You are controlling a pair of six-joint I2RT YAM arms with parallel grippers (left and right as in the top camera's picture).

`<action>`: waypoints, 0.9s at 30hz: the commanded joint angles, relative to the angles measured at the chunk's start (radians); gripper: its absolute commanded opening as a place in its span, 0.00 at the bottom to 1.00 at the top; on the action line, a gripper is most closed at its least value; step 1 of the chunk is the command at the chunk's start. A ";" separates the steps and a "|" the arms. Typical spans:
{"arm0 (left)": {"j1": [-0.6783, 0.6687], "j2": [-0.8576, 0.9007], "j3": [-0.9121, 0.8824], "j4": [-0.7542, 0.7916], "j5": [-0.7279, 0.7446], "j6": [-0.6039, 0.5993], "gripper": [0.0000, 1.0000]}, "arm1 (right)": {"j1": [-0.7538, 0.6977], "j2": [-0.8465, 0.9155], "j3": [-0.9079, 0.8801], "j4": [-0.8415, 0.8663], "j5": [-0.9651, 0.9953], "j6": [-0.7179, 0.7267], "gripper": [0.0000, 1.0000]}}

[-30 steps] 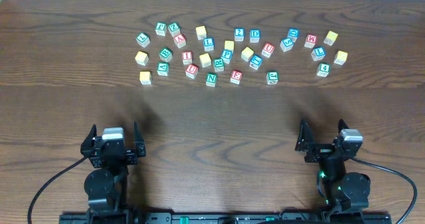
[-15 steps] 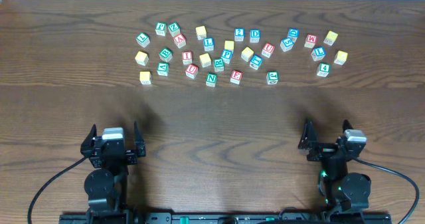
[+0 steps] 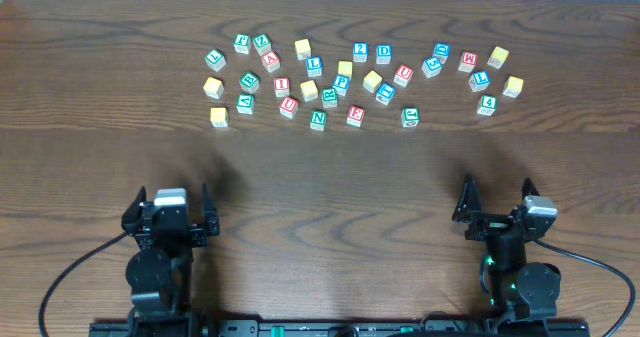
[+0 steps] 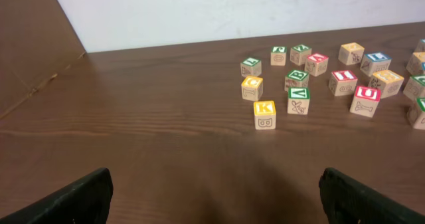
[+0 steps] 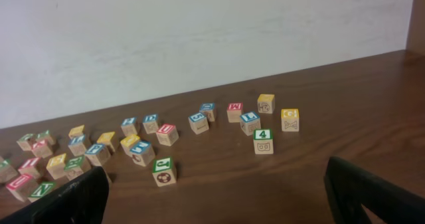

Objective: Spell out AI2
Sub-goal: 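Raise both arms and move the left gripper over the red A block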

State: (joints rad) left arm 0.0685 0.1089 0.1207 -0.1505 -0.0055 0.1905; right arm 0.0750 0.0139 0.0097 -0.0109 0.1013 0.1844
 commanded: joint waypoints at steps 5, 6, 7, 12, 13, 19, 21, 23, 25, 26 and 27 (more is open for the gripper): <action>0.004 0.182 0.185 0.010 0.016 -0.019 0.98 | -0.004 0.000 0.059 -0.002 -0.003 -0.052 0.99; 0.004 0.206 0.206 0.009 0.028 -0.020 0.98 | -0.004 0.000 0.066 -0.004 -0.003 -0.052 0.99; 0.004 0.234 0.230 0.002 0.043 -0.020 0.98 | -0.004 0.003 0.076 -0.008 -0.003 -0.052 0.99; 0.004 0.349 0.349 -0.084 0.077 -0.020 0.98 | -0.004 0.054 0.134 -0.012 -0.003 -0.052 0.99; 0.004 0.367 0.368 -0.099 0.078 -0.021 0.98 | -0.004 0.072 0.146 -0.012 -0.003 -0.052 0.99; 0.004 0.475 0.496 -0.188 0.135 -0.035 0.98 | -0.004 0.287 0.286 -0.042 -0.010 -0.052 0.99; 0.004 0.515 0.544 -0.233 0.138 -0.035 0.98 | -0.004 0.367 0.348 -0.067 -0.025 -0.062 0.99; 0.004 0.562 0.599 -0.283 0.138 -0.035 0.98 | -0.004 0.466 0.431 -0.101 -0.056 -0.089 0.99; 0.004 0.618 0.663 -0.338 0.150 -0.035 0.98 | -0.004 0.552 0.511 -0.143 -0.071 -0.097 0.99; 0.004 0.659 0.708 -0.371 0.159 -0.035 0.97 | -0.004 0.608 0.570 -0.182 -0.081 -0.097 0.99; 0.004 0.715 0.769 -0.416 0.183 -0.035 0.98 | -0.004 0.677 0.647 -0.242 -0.100 -0.097 0.99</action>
State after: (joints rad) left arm 0.0685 0.7288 0.7616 -0.5068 0.1249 0.1608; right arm 0.0750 0.5701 0.5064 -0.1730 0.0547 0.1162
